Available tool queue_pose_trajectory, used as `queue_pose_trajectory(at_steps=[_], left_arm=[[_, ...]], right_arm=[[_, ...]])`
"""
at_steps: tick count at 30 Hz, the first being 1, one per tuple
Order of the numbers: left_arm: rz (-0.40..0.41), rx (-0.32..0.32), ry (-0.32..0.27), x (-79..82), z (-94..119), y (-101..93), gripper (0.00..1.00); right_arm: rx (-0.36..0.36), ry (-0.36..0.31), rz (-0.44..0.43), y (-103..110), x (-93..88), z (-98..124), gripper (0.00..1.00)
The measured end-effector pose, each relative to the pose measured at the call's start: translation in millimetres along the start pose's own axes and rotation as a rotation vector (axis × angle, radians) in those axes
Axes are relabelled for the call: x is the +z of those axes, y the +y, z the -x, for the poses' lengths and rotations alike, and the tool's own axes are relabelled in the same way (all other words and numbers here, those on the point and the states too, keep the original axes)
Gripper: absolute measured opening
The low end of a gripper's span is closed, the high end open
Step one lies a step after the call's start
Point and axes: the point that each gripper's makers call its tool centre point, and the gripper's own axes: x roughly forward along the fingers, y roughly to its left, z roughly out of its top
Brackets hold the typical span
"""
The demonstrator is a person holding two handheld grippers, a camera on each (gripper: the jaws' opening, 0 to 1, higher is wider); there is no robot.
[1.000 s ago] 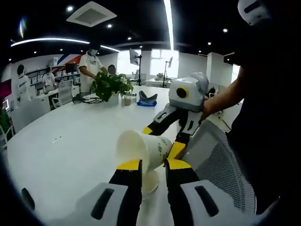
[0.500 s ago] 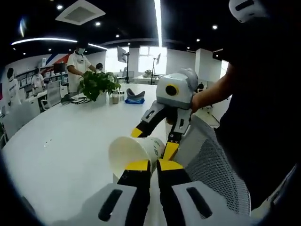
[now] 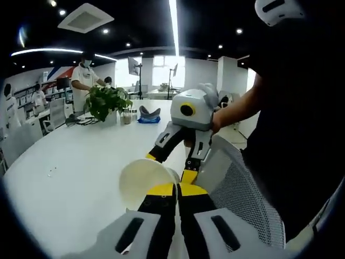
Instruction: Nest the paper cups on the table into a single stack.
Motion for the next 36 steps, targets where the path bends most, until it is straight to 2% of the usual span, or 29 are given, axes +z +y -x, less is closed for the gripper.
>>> queue_pose_trajectory(at_steps=[14, 22, 36], left_arm=[[-0.005, 0.035, 0.026, -1.2, 9.8, 10.3, 0.00], [-0.016, 0.039, 0.056, -5.2, 12.9, 12.4, 0.00], [-0.042, 0.055, 0.152, -24.0, 15.1, 16.9, 0.00]], right_arm=[[-0.056, -0.004, -0.060, -8.9, -5.7, 5.9, 0.54], [-0.067, 0.006, -0.078, -8.5, -12.3, 7.6, 0.54], [-0.084, 0.020, -0.092, -8.8, -18.9, 8.8, 0.54]])
